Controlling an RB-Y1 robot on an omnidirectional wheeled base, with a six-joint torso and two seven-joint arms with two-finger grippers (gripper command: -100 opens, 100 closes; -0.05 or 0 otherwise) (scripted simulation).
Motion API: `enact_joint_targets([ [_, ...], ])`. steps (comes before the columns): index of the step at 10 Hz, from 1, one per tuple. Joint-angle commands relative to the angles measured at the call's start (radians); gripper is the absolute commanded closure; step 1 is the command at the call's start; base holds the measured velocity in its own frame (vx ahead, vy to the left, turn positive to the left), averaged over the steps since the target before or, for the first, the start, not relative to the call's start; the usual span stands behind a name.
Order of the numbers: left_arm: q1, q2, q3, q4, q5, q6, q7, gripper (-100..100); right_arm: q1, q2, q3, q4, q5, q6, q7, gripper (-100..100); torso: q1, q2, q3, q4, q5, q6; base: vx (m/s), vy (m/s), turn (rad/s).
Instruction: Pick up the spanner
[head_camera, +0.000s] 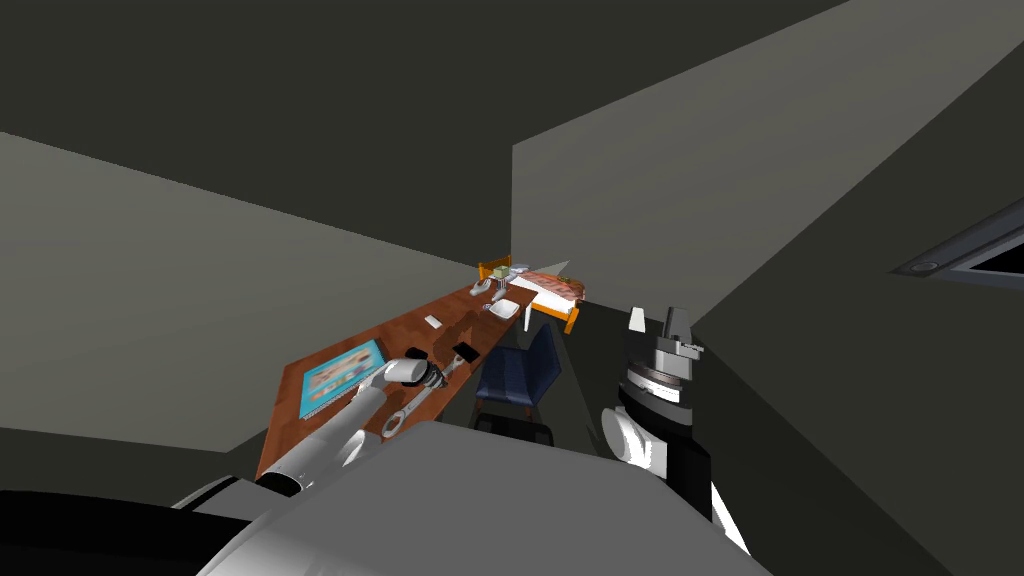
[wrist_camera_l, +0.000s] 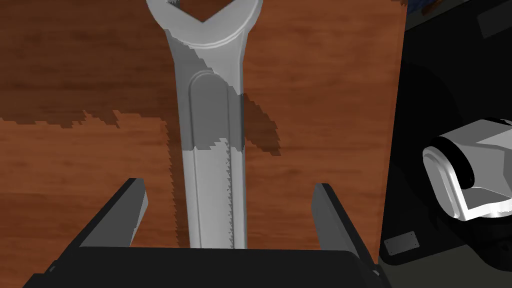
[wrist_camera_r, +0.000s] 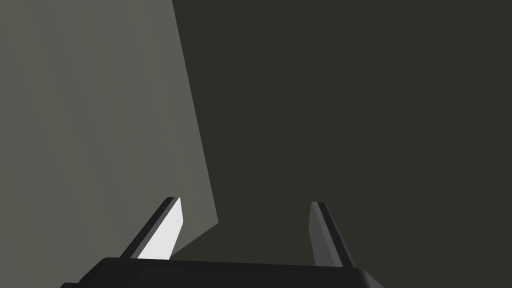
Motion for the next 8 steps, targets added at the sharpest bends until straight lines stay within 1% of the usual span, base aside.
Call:
enact_joint_targets([
  [1, -0.010, 0.020, -0.001, 0.017, 0.013, 0.044, 0.026, -100, 0.000, 0.000, 0.000, 0.000, 0.000, 0.000, 0.000, 0, 0.000, 0.000, 0.000, 0.000, 0.000, 0.000, 0.031, 0.000, 0.015],
  [2, -0.013, 0.028, -0.002, 0.027, 0.018, 0.058, 0.034, -100, 0.000, 0.000, 0.000, 0.000, 0.000, 0.000, 0.000, 0, 0.000, 0.000, 0.000, 0.000, 0.000, 0.000, 0.026, 0.003, 0.011],
  [3, -0.014, 0.024, -0.001, 0.021, 0.015, 0.049, 0.028, -100, 0.000, 0.000, 0.000, 0.000, 0.000, 0.000, 0.000, 0, 0.001, 0.000, 0.000, 0.000, 0.000, 0.000, 0.010, 0.002, 0.002],
  [4, -0.014, 0.025, -0.001, 0.022, 0.016, 0.053, 0.030, 0, 0.000, 0.000, 0.000, 0.000, 0.000, 0.000, 0.000, 0, 0.000, 0.001, 0.000, 0.000, 0.000, 0.000, 0.000, 0.000, 0.000],
  [5, -0.016, 0.003, 0.001, 0.055, 0.004, 0.028, 0.010, -100, 0.000, 0.000, 0.000, 0.000, 0.000, 0.000, 0.000, 0, 0.000, 0.002, 0.001, 0.000, 0.000, 0.000, 0.003, 0.005, -0.015],
  [8, -0.019, -0.029, 0.004, 0.105, -0.012, -0.008, -0.020, -100, 0.000, 0.000, 0.000, 0.000, 0.000, 0.000, 0.000, 0, 0.001, 0.002, 0.001, 0.000, 0.000, 0.000, 0.004, 0.007, -0.020],
])
